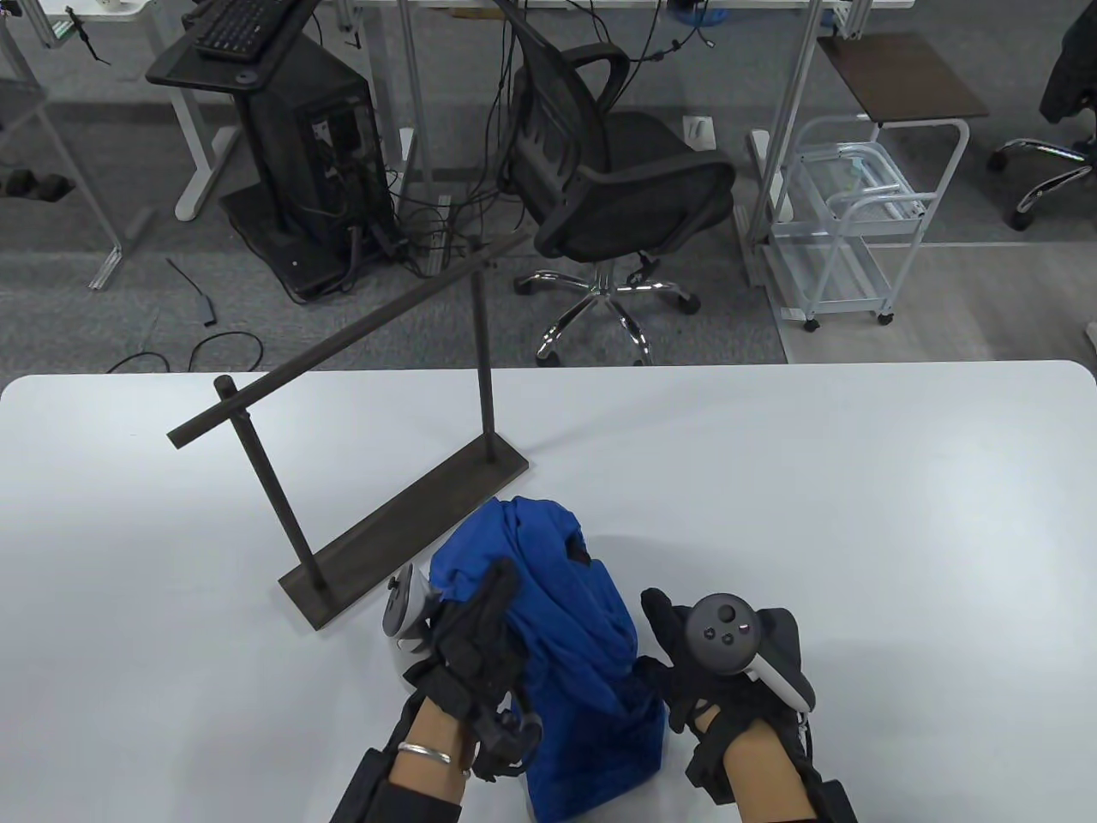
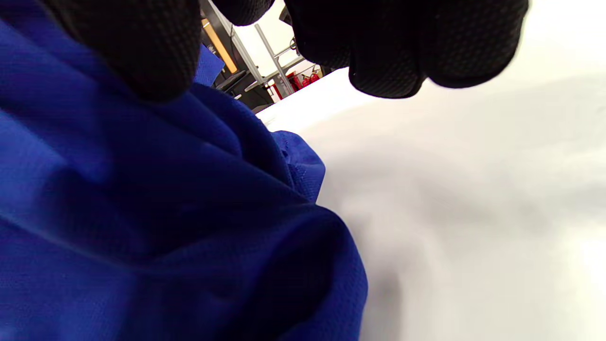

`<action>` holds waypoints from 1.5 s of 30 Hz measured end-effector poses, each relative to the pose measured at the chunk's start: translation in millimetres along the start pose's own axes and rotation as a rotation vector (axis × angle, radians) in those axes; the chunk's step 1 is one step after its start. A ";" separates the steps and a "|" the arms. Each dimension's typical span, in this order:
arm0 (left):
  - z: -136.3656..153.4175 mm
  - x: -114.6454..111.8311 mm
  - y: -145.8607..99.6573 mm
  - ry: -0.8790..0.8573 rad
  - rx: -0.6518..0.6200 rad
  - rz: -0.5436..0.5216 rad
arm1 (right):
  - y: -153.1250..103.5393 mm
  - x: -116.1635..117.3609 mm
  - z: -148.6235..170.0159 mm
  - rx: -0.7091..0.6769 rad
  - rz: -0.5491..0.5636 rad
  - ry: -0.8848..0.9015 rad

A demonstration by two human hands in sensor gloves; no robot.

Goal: Hang t-shirt on desktop hanging rack

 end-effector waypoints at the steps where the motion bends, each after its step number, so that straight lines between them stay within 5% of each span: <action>1: -0.8 -1.7 1.0 0.014 0.004 0.005 | -0.1 -0.6 1.4 0.004 0.002 0.005; 11: -32.4 -24.2 25.9 0.178 0.078 0.083 | -1.0 -6.9 13.6 0.030 0.025 0.060; 45: -134.8 -61.8 64.2 0.545 0.116 0.062 | -4.6 -14.5 25.6 0.062 0.037 0.123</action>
Point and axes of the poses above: the tracker on the back of each hand, its own z axis roughly to the little-finger side, its own y axis roughly from the wrist to the fingertips, x = y × z, the point moved 2 cm from there along y, roughly from the wrist to the fingertips, and after that the axes turned 2 degrees about z, right-handed, at the moved point
